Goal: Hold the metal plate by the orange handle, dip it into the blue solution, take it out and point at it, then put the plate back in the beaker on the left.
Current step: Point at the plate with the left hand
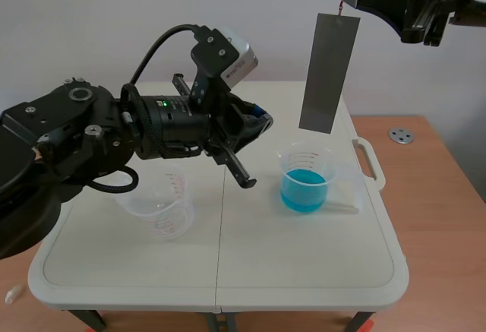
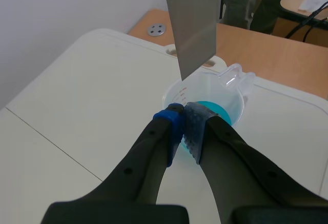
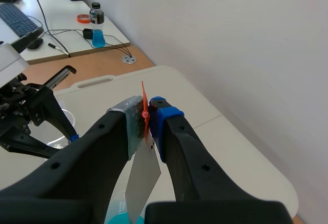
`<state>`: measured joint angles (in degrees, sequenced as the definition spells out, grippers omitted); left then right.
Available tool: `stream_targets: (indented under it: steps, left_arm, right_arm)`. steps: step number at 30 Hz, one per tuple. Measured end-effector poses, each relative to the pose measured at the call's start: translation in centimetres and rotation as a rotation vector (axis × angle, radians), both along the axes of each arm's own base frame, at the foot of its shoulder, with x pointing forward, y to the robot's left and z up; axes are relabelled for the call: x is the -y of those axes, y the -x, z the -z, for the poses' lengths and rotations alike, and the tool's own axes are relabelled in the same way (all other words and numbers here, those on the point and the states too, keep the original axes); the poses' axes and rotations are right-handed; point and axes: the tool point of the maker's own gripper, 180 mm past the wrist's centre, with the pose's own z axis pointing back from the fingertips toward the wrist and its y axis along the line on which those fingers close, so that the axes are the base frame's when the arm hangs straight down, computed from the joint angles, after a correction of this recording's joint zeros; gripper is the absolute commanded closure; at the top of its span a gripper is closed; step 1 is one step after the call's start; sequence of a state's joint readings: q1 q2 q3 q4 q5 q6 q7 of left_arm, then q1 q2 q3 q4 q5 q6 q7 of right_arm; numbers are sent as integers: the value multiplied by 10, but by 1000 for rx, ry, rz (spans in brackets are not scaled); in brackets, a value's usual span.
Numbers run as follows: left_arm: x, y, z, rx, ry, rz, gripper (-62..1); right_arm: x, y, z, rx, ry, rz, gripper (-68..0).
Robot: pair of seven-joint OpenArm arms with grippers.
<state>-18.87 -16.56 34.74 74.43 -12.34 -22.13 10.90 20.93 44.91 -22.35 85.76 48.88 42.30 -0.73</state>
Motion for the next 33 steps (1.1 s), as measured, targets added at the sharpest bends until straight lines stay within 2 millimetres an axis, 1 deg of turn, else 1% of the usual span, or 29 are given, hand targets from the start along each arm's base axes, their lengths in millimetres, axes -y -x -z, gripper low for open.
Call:
stream_targets:
  steps: [13,33]
  left_arm:
    - [12,-11,21,-1,-57,-17,-26]
    - [14,-11,19,3,-41,-16,-26]
  right_arm:
    - [0,0,0,0,0,0,-13]
    - [0,0,1,1,4,1,-13]
